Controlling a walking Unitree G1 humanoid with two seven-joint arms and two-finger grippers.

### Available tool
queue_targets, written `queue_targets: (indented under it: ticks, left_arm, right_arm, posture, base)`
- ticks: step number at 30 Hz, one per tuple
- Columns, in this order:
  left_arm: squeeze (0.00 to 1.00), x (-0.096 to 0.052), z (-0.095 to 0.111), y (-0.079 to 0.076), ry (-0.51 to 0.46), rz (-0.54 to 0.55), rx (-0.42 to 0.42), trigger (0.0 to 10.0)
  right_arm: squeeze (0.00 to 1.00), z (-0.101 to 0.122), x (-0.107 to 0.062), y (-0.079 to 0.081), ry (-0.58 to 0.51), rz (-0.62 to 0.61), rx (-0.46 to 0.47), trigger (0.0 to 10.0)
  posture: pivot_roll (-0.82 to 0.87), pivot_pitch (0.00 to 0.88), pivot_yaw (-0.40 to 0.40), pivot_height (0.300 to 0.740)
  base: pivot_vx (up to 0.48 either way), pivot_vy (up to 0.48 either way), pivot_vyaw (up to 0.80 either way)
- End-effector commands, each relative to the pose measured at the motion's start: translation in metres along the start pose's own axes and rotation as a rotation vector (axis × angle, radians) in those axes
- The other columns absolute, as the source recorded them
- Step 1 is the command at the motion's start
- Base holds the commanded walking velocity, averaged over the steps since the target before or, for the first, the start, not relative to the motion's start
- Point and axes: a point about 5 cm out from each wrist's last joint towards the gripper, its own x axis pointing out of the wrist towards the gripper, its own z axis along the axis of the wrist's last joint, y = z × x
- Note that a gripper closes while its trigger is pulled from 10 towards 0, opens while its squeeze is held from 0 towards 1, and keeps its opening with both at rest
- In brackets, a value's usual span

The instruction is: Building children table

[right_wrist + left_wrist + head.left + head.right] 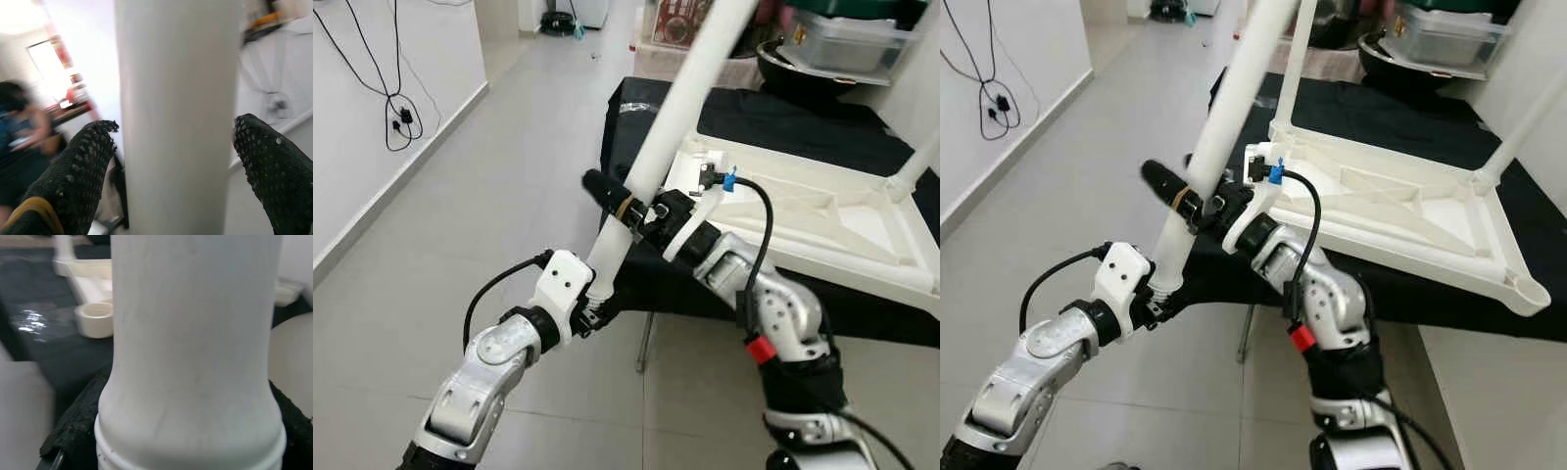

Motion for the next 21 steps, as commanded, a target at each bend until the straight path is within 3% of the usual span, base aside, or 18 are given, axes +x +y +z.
queue_targets:
  ticks: [1,9,21]
  left_arm:
    - [0.00,-0.004,0.003,-0.008,-0.016,-0.075,-0.082,10.0]
    - [0.00,-0.022,-0.007,-0.031,0.009,-0.220,-0.244,10.0]
    - [0.00,-0.040,-0.014,-0.056,0.086,-0.413,-0.352,10.0]
  right_arm:
    - [0.00,-0.001,-0.003,0.006,0.009,0.098,0.027,10.0]
    - [0.00,-0.001,-0.009,0.006,0.084,0.205,0.000,10.0]
    - [0.00,-0.009,-0.021,0.012,0.249,0.367,0.003,10.0]
  posture:
    - [0.09,0.004,-0.092,0.740]
    - [0.09,0.000,-0.100,0.740]
    - [0.09,0.000,-0.102,0.740]
  base:
    - [0.000,0.000,0.00]
    - [0.000,0.000,0.00]
    - [0.000,0.000,0.00]
